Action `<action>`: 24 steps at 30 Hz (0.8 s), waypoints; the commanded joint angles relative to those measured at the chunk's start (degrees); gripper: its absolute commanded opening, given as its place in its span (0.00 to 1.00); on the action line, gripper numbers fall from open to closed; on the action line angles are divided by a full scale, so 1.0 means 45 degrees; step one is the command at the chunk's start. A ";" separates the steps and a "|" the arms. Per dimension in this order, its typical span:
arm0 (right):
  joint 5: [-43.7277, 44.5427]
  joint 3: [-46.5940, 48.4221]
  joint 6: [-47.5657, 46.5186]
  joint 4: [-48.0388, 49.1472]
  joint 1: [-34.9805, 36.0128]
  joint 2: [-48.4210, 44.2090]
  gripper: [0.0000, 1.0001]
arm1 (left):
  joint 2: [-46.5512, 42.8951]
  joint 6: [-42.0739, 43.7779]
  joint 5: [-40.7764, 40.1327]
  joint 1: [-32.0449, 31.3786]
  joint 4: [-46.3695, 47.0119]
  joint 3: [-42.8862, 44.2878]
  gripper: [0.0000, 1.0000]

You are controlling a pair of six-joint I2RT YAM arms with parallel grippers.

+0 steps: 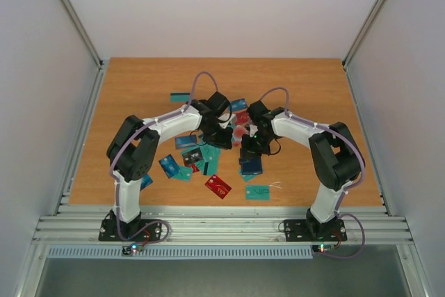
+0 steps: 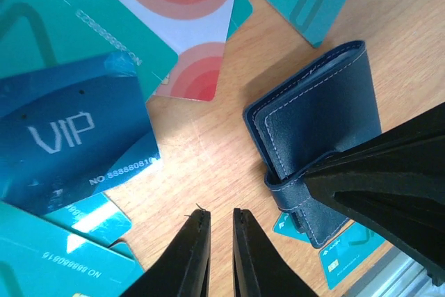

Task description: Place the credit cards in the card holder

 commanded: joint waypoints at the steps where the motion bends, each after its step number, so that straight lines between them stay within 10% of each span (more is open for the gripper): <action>1: -0.0030 0.0872 -0.0106 -0.0292 -0.0071 -0.0790 0.03 | -0.1046 0.0106 -0.0848 0.0150 -0.0006 0.0136 0.12; 5: 0.0069 0.2049 -0.0107 -0.0893 -0.0189 -0.1837 0.15 | -0.2174 0.0400 -0.1875 0.0385 -0.0402 0.0435 0.22; 9: 0.0425 0.3322 -0.0885 -0.1541 -0.0718 -0.3083 0.50 | -0.3620 0.0810 -0.2500 0.1078 -0.0710 0.0480 0.45; 12: 0.0746 0.4276 -0.1300 -0.2051 -0.1559 -0.3959 0.97 | -0.4813 0.1180 -0.2790 0.1837 -0.1154 0.0461 0.98; 24: 0.3934 0.5351 -0.3641 -0.1913 -0.3625 -0.6883 0.99 | -0.9448 0.2388 -0.5989 0.4982 0.0556 -0.2751 0.99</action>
